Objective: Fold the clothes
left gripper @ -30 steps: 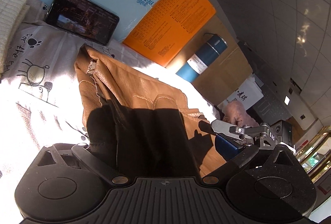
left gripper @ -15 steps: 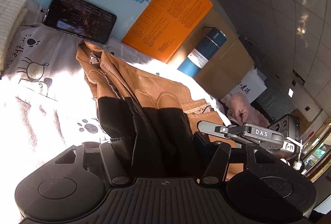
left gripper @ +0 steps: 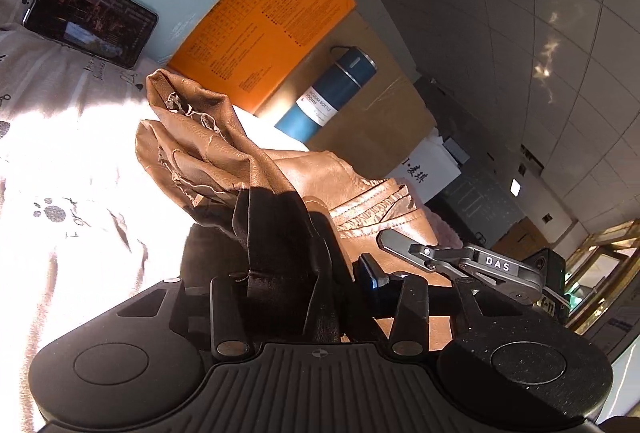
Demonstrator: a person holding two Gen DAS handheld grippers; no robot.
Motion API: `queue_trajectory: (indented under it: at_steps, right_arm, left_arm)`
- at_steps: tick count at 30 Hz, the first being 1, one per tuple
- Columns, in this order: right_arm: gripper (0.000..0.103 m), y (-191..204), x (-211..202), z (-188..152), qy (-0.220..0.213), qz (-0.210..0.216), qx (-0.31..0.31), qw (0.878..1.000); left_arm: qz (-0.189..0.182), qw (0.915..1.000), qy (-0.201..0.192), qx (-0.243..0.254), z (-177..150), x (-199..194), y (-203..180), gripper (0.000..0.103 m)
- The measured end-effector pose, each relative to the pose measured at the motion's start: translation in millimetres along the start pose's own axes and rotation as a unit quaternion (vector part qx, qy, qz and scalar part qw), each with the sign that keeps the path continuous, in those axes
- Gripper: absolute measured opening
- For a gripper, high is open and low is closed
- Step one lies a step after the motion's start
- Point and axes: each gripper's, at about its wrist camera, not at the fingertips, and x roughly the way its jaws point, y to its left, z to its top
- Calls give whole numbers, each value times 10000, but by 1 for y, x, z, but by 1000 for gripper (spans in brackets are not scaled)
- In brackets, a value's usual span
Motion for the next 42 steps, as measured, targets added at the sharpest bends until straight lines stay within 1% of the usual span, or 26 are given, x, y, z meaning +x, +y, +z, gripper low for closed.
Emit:
queue_trajectory:
  at_steps: [7,12,16,19,20,23,25,30,33,35,37,39,41,42]
  right_arm:
    - [15,-26,-63,14,-652,-262,73,9975]
    - [15,-47,-109,34,-1361,-384,106,9899]
    - [15,-58,-141,57,-2062,-516,-58,9771]
    - [15,-64,-156,75,-2541,-705,-122,9645]
    - [15,-66,-160,81,-2700,-779,-153,9596]
    - [15,-71,-170,97,-3282,-1071,-322,9380]
    - [15,-78,-172,106,-3479,-1217,-336,9290]
    - [15,-107,-175,118,-3730,-1412,-71,9170]
    - [15,-126,-173,120,-3877,-1517,76,9092]
    - [15,-142,-166,121,-3872,-1715,242,9056]
    - [15,-156,-158,124,-3723,-2077,381,9038]
    - [15,-165,-152,125,-3665,-2401,375,8981]
    - [18,-167,-146,126,-3672,-2822,233,8860]
    - [19,-168,-143,126,-3642,-3002,186,8814]
  left_arm:
    - [-664,9970,380,155,0,63,-40,36]
    - [-1243,9906,440,362,12,116,-73,35]
    - [-1638,9844,361,534,28,163,-98,33]
    - [-1878,9799,282,610,42,202,-117,33]
    - [-1953,9784,234,638,47,215,-122,32]
    - [-2079,9756,140,688,56,247,-136,32]
    - [-2096,9753,173,675,59,266,-142,32]
    - [-2120,9745,253,697,65,308,-153,32]
    - [-1978,9767,294,780,65,329,-153,32]
    - [-1722,9803,305,918,61,338,-150,32]
    - [-1429,9834,311,1077,56,347,-148,32]
    - [-1170,9856,283,1189,50,352,-144,31]
    - [-991,9877,181,1198,44,352,-138,32]
    - [-901,9886,130,1202,42,352,-134,35]
